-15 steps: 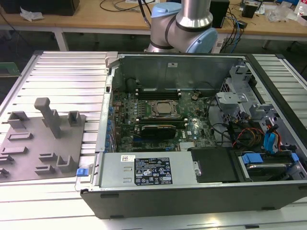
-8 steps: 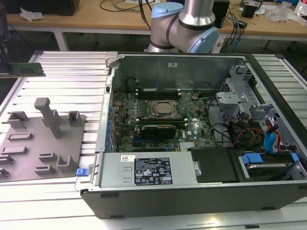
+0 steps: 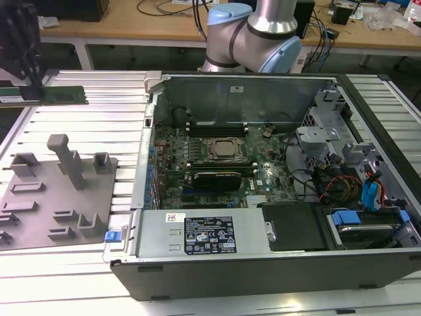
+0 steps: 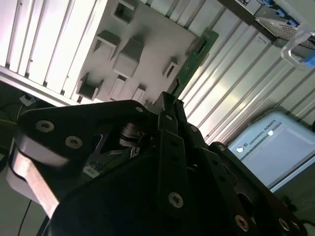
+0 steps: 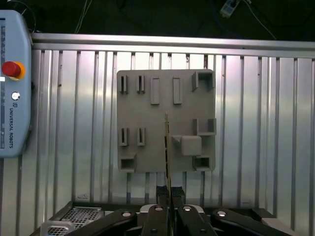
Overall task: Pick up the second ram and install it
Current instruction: 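Pick up the second ram and move it above second insertion slot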
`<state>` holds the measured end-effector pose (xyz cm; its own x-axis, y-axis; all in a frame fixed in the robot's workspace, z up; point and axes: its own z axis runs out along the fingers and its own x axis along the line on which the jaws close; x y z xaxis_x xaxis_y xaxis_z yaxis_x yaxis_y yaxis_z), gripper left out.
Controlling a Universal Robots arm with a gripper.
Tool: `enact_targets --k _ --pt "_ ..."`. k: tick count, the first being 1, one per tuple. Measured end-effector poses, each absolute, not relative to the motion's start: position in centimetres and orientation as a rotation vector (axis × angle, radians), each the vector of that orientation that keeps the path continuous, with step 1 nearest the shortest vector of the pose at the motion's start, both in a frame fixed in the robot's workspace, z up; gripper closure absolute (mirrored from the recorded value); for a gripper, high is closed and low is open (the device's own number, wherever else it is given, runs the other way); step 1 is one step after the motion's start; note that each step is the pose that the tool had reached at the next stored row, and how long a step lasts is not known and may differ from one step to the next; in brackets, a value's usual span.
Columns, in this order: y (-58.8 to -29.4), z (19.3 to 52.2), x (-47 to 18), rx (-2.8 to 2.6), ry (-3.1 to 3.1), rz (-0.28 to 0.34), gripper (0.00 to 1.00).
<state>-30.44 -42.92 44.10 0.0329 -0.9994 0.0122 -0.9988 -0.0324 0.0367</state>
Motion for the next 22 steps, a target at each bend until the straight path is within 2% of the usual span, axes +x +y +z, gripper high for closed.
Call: enact_targets --k 22 --pt "-42.0 44.1 -22.6 2.23 -2.158 -0.028 0.87"
